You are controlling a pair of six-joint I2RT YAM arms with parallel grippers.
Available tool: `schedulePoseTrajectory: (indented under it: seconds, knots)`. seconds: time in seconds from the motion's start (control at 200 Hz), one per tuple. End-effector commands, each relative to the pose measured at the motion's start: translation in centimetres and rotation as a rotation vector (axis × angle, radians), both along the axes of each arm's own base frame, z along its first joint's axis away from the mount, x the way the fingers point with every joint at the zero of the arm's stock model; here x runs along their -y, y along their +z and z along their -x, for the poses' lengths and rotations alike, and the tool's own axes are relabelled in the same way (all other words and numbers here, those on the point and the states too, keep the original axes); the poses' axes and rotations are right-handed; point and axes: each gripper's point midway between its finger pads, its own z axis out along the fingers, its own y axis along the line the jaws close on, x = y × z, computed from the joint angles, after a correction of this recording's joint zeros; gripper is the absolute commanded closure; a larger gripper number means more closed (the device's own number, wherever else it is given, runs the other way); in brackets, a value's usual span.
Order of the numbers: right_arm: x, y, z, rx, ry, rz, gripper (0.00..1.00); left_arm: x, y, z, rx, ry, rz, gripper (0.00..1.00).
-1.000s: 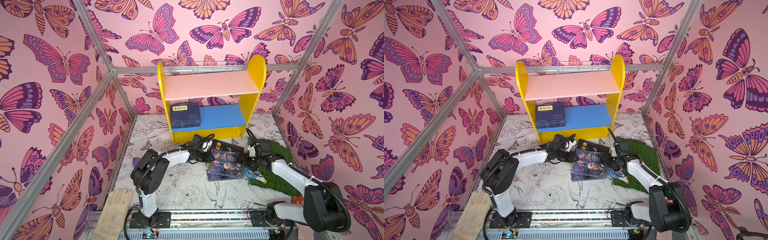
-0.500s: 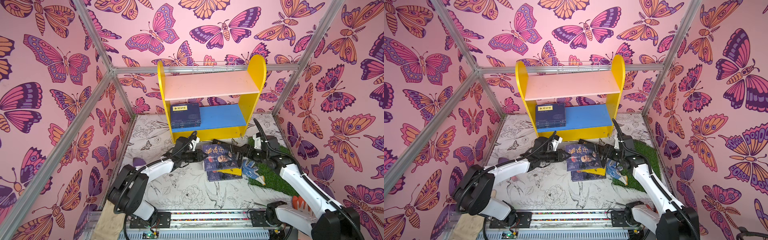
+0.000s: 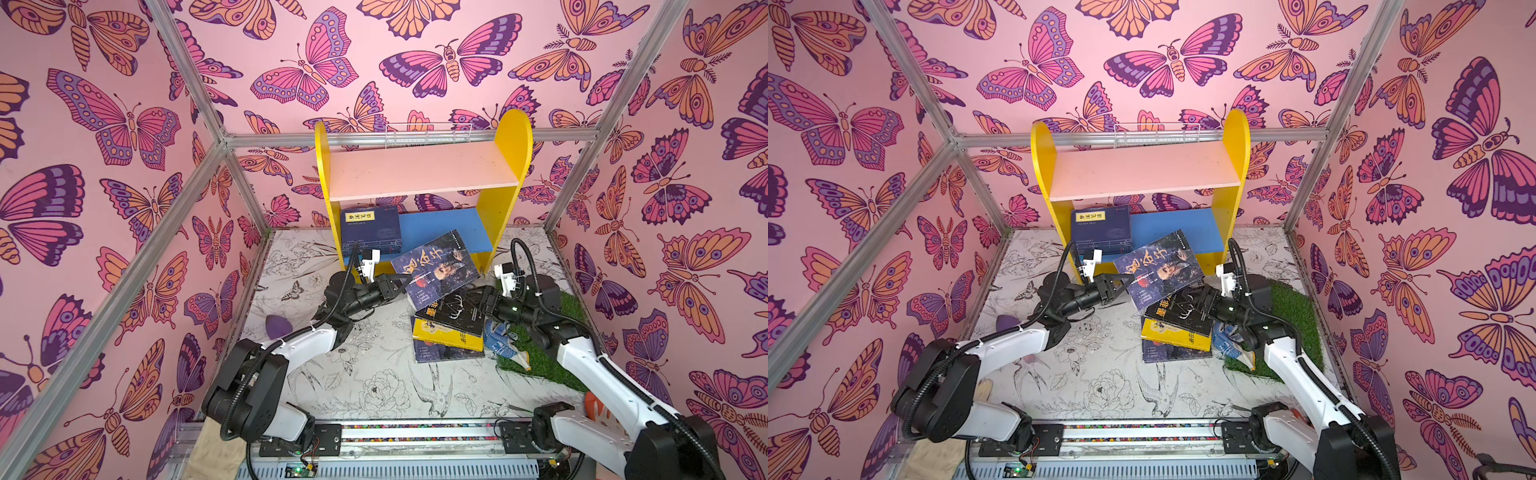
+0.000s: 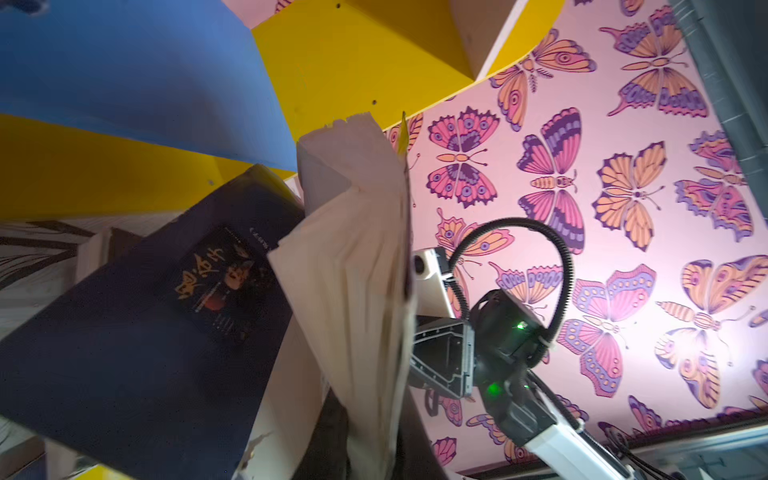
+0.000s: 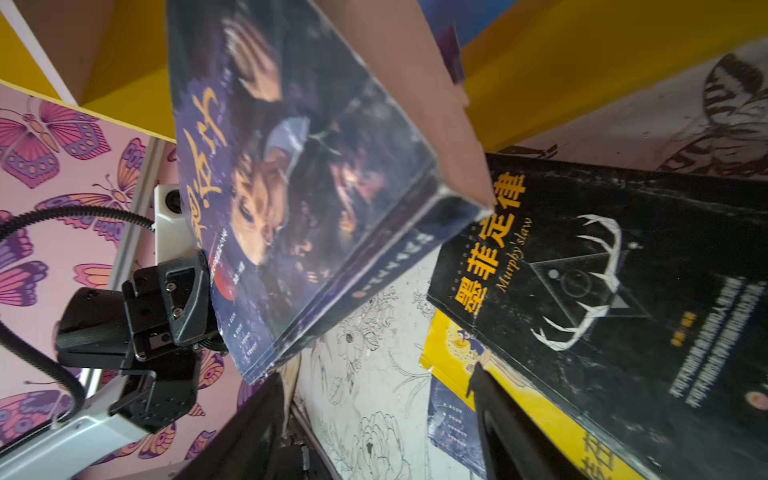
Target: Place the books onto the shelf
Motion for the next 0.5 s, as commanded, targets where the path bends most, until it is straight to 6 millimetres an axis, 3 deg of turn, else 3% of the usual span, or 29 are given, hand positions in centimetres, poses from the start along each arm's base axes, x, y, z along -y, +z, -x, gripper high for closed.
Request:
schedulePoseTrajectory:
  seconds: [0.0,0.326,0.496]
  knots:
    - [-1.2,3.1,-0.6,0.069,0.021,-0.141,0.30,0.2,4.6,0.9,0.129,-0.048,0.122,1.00]
    - [-3.8,5.2,-0.5,0.124,0.061,-0.166,0.33,0.8,4.7,1.4,0.139,-0.072,0.138,1.00]
    - [-4.5,6.2,-2.0,0.152,0.009,-0.208,0.38,1.3,4.7,1.7,0.133,-0.102,0.166,1.00]
